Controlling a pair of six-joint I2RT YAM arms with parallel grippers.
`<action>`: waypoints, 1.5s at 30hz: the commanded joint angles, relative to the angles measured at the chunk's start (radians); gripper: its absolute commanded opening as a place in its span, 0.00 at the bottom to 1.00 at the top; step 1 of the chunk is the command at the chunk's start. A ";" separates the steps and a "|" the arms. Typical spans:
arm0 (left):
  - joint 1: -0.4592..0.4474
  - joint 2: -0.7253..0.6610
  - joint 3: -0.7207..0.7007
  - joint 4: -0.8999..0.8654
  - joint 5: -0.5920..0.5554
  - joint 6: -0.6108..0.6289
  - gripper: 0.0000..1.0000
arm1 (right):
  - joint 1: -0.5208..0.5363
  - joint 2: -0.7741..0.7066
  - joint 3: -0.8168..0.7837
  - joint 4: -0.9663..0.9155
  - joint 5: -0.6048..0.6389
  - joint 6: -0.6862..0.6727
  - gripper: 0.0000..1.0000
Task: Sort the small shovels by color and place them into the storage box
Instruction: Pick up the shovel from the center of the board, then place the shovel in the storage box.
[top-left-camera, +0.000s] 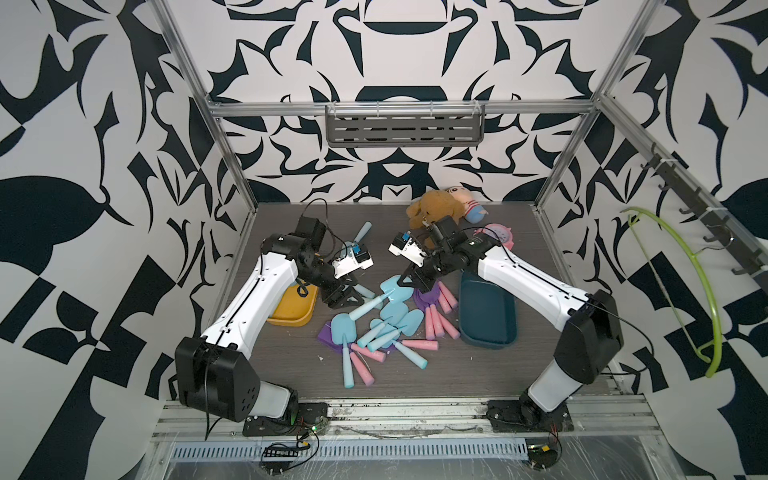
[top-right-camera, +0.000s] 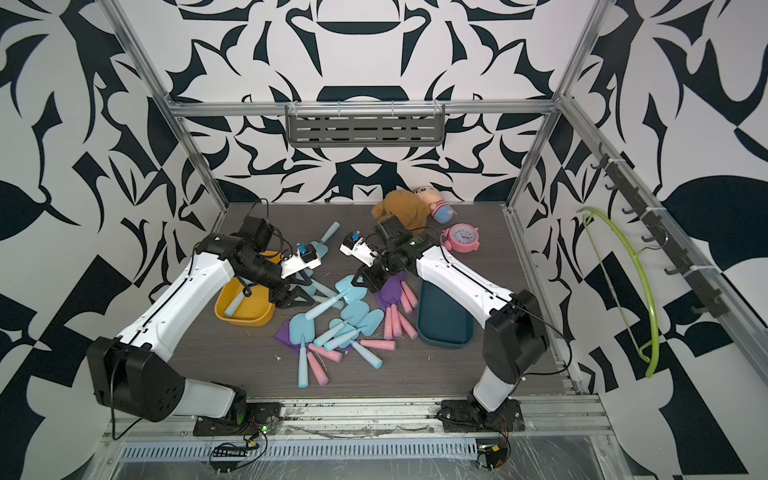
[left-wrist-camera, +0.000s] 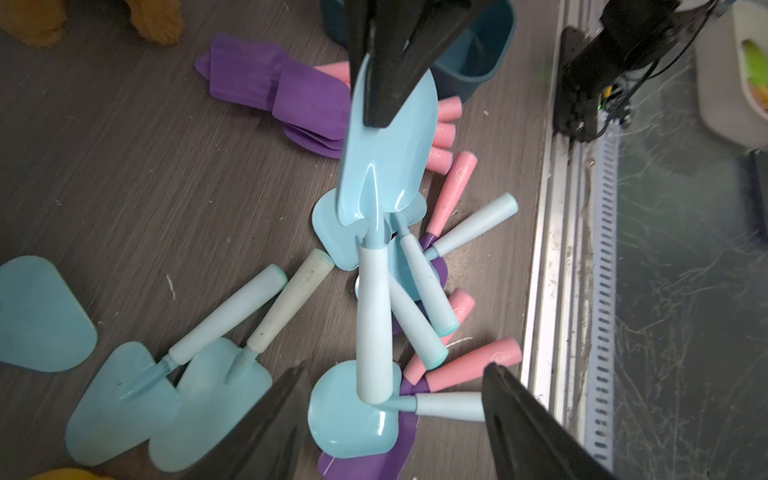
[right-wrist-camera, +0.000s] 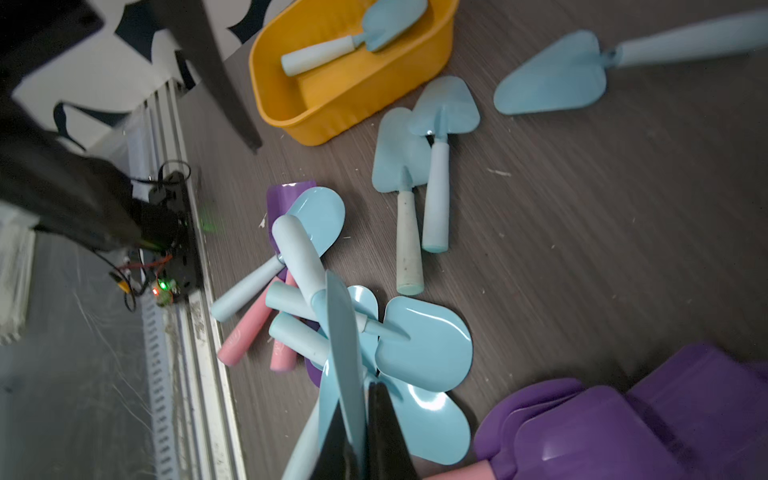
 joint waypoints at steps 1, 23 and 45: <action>-0.063 0.037 -0.034 0.065 -0.169 -0.030 0.72 | -0.014 0.003 0.063 -0.012 -0.043 0.281 0.00; -0.214 0.144 -0.045 0.232 -0.338 -0.166 0.25 | -0.059 0.071 0.115 -0.010 -0.226 0.429 0.00; 0.387 0.058 -0.189 0.324 -0.546 -0.766 0.00 | -0.165 0.023 -0.063 0.221 -0.144 0.522 0.47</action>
